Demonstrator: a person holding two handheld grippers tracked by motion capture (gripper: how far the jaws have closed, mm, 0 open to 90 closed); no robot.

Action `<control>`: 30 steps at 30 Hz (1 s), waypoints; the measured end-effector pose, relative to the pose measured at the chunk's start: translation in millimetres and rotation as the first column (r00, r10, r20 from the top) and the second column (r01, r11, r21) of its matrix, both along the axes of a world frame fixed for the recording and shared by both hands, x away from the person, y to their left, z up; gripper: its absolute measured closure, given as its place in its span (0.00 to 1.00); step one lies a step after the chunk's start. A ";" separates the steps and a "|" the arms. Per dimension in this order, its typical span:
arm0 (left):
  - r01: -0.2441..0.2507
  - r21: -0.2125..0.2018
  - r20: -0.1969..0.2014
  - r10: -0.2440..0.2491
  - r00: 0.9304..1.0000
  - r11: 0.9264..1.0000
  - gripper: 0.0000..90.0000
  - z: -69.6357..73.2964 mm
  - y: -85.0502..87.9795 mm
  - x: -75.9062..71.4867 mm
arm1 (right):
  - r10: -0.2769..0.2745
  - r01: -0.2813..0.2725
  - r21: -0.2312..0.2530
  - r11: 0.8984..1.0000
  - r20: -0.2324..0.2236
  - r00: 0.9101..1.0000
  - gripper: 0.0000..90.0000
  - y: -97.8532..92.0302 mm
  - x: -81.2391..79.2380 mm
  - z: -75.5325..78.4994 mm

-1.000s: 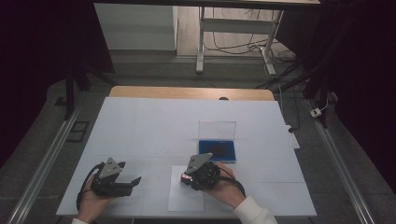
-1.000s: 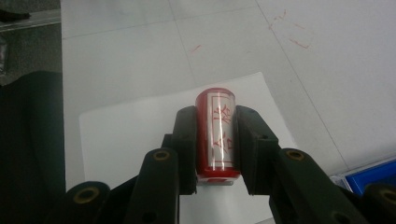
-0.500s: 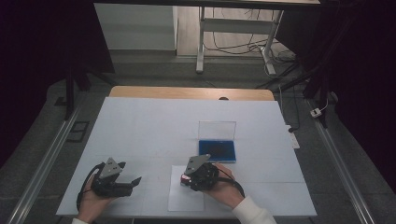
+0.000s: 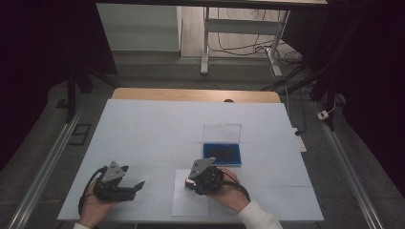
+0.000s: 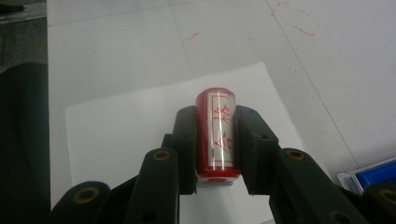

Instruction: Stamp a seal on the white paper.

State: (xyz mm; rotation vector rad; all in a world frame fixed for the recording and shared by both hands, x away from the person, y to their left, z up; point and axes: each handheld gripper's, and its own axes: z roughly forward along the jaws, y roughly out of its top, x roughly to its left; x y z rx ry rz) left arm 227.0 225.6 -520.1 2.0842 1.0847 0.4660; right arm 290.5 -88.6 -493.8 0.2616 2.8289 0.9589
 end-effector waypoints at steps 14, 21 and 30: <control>0.001 0.004 0.000 -0.001 1.000 1.000 0.20 -0.4 -0.8 0.2 | -0.006 0.006 0.000 1.000 -0.036 0.999 0.78 -0.6 4.8 -0.1; 0.003 0.005 -0.001 -0.003 1.000 1.000 0.20 -0.6 -1.9 0.2 | -0.005 0.004 -0.023 1.000 -0.039 0.999 0.78 1.7 5.0 -1.1; 0.002 0.009 -0.004 -0.002 1.000 1.000 0.20 -1.2 -2.8 0.2 | -0.015 0.013 -0.054 0.998 -0.047 0.999 0.78 4.4 4.9 -1.4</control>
